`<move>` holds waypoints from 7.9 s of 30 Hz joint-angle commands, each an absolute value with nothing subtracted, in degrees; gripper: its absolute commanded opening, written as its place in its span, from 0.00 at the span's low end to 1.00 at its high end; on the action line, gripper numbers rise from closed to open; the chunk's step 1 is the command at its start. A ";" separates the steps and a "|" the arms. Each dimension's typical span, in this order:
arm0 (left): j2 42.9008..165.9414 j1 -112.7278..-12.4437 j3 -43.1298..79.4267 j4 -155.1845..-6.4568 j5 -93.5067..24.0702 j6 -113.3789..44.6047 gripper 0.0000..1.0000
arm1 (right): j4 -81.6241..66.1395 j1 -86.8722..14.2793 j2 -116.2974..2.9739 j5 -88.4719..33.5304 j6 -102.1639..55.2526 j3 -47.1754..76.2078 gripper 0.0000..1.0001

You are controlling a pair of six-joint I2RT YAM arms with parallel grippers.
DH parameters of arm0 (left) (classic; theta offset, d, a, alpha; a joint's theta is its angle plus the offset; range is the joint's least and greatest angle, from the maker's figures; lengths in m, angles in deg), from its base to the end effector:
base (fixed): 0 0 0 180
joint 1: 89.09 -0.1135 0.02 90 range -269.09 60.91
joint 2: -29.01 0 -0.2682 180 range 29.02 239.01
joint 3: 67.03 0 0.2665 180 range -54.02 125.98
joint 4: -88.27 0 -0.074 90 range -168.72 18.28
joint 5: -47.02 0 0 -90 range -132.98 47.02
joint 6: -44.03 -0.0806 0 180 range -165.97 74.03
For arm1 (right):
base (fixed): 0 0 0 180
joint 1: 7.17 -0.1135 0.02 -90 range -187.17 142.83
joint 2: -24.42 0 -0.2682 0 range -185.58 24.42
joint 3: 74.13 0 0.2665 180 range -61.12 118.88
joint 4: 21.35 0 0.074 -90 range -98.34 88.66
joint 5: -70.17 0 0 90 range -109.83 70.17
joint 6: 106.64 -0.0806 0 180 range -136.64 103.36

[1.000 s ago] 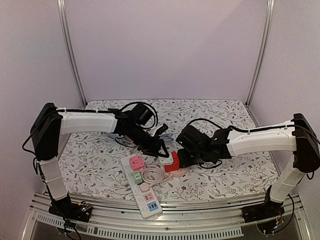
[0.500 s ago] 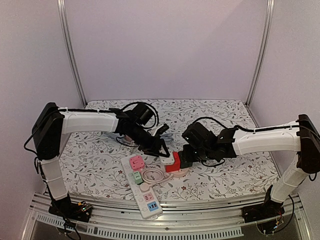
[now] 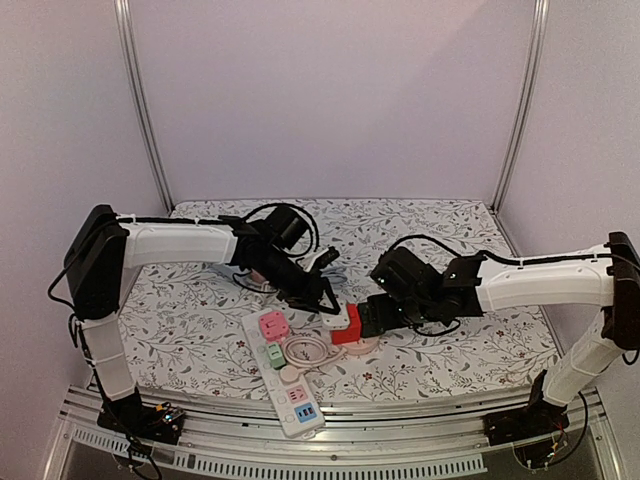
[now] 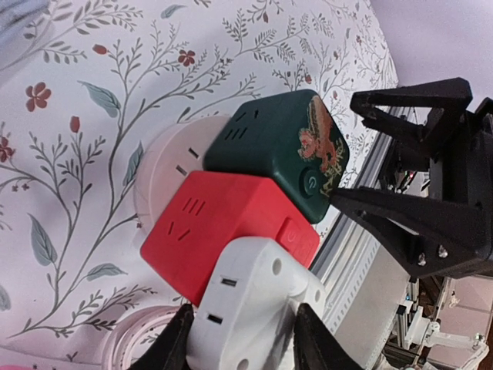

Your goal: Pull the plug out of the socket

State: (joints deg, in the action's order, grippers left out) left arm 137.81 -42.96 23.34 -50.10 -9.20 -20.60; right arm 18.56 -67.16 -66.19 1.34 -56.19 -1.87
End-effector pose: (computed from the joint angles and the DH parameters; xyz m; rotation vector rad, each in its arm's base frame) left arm 0.2654 -0.3408 0.1610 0.7380 2.7503 -1.1428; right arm 0.2024 0.2922 0.1709 -0.3128 2.4832 0.2408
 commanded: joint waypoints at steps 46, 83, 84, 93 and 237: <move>140.33 -42.15 23.59 -45.34 -13.36 -22.85 0.41 | 19.82 -68.20 -72.41 -0.02 -57.48 2.27 0.62; 141.25 -42.15 23.59 -45.38 -13.67 -22.76 0.40 | 18.60 -69.94 -70.15 2.39 -57.42 3.25 0.41; 141.32 -42.15 23.59 -45.33 -13.71 -22.79 0.40 | 19.42 -70.41 -70.63 3.36 -57.18 3.95 0.41; 141.25 -42.15 23.67 -45.18 -13.80 -22.85 0.39 | 22.91 -73.11 -72.93 7.29 -55.91 7.08 0.40; 142.83 -42.15 24.73 -44.18 -14.24 -23.55 0.38 | 20.32 -74.46 -67.62 4.64 -58.28 6.26 0.28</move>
State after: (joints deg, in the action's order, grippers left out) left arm 139.27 -42.37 25.44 -44.83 -6.38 -22.35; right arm 33.62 -75.90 -74.08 12.88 -56.37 9.23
